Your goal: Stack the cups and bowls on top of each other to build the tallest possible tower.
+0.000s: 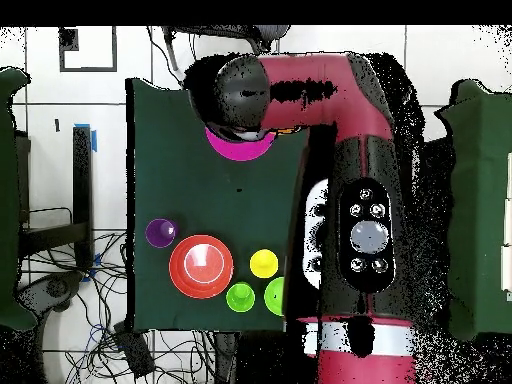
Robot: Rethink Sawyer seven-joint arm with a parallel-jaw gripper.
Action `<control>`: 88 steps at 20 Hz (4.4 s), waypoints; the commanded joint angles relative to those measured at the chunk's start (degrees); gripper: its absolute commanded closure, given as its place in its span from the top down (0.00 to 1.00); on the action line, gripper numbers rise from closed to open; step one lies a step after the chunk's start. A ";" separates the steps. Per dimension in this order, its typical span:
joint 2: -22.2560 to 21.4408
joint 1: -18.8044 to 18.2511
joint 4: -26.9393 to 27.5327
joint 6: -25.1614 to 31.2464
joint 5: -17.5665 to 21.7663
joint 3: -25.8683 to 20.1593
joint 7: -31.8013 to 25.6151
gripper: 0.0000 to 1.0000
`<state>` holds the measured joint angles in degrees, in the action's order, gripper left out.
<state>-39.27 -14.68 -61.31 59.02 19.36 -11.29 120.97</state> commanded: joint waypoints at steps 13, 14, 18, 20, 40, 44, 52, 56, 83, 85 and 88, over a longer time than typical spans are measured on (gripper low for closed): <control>15.24 8.65 24.65 17.12 1.68 -2.64 -0.07 0.00; 15.79 9.02 25.65 17.30 1.70 -2.55 0.43 0.00; 17.05 11.01 24.93 14.73 1.10 -1.23 4.07 0.00; 17.49 11.57 25.05 14.27 0.85 -0.81 4.80 0.00; 20.68 13.87 27.46 11.57 -0.31 3.07 6.81 0.00; 21.58 13.53 28.37 11.22 -0.64 3.23 5.84 0.00; 21.33 13.53 24.43 7.29 -1.49 4.62 7.04 0.00; 22.12 13.83 23.16 5.02 -2.06 5.09 8.64 0.00; 24.42 15.55 20.13 0.62 -8.13 10.58 9.86 0.00; 23.91 15.73 19.30 0.32 -8.59 10.99 9.91 0.00; 23.31 16.13 18.33 0.22 -9.39 11.86 9.95 0.00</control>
<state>-14.23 0.26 -34.75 61.19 10.72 1.67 120.99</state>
